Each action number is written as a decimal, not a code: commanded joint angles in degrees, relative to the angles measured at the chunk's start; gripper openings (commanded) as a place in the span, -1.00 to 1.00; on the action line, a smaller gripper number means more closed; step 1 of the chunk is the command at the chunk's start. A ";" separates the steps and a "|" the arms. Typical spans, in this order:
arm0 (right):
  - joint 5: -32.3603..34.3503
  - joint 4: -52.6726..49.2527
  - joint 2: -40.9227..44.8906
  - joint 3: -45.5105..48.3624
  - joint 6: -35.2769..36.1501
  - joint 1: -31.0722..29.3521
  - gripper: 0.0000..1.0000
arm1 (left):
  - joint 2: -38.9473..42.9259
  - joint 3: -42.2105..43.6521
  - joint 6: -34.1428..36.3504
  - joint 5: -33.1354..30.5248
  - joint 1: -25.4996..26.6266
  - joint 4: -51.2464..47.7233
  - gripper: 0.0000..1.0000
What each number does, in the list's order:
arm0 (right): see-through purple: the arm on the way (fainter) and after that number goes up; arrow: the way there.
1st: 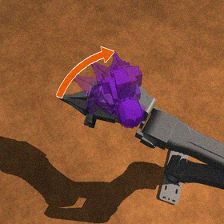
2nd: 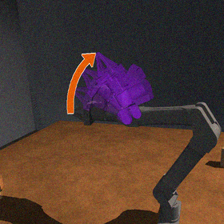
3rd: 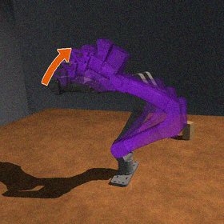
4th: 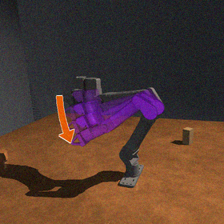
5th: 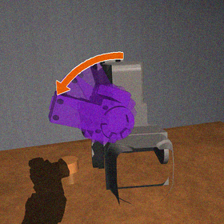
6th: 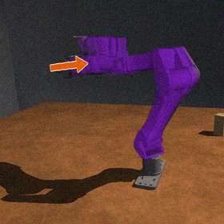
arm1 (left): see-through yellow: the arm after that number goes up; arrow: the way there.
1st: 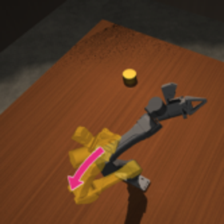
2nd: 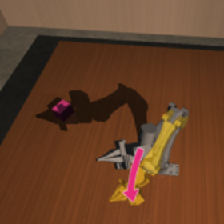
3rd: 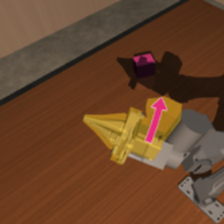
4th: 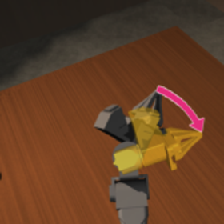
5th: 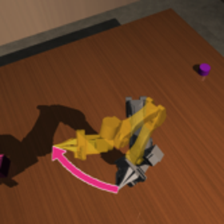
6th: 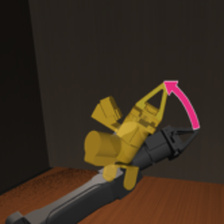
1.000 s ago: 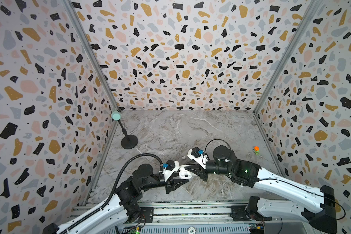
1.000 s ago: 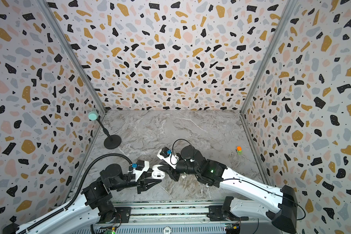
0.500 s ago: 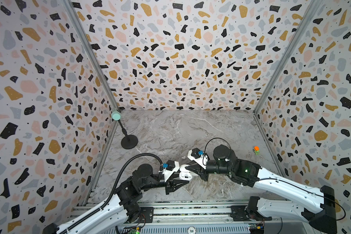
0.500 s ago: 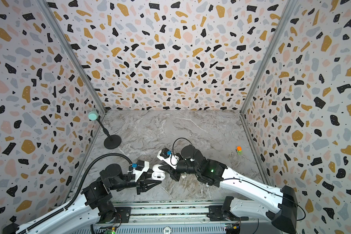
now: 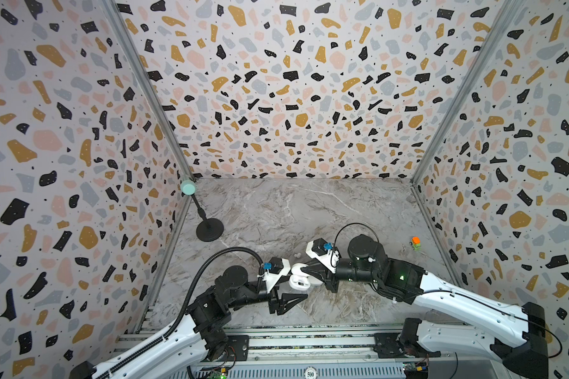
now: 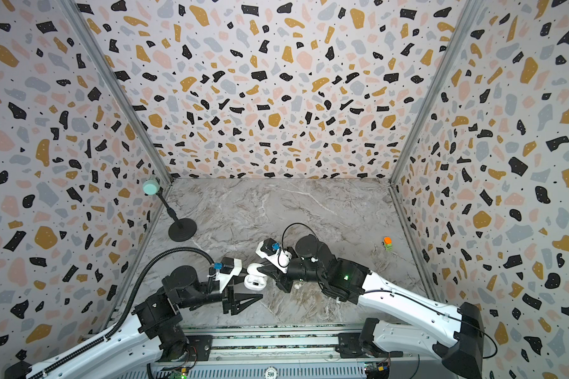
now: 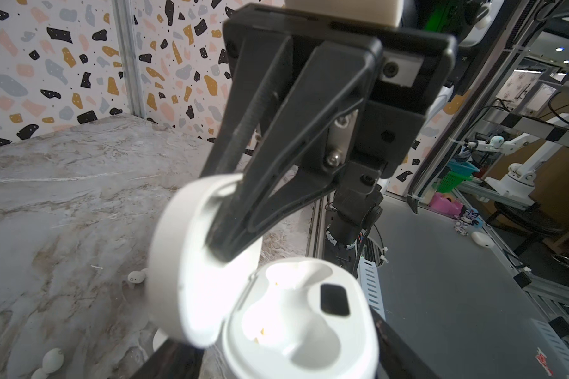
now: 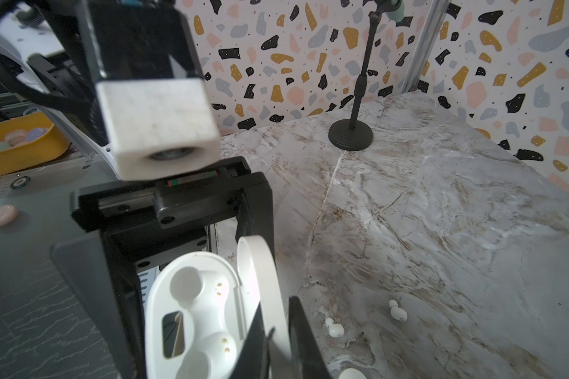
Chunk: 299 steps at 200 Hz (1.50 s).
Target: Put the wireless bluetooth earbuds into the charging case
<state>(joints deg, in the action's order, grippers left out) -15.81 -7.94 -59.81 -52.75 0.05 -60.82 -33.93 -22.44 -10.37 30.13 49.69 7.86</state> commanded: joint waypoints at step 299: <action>-4.20 25.83 -33.61 0.18 43.44 30.76 -1.00 | 11.87 3.29 6.59 -60.75 0.33 -0.94 0.99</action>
<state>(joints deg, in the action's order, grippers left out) -16.53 14.70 -92.29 -49.95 38.81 -30.15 -22.24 -19.97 -4.99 -29.26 49.93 4.34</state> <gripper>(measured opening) 0.116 0.996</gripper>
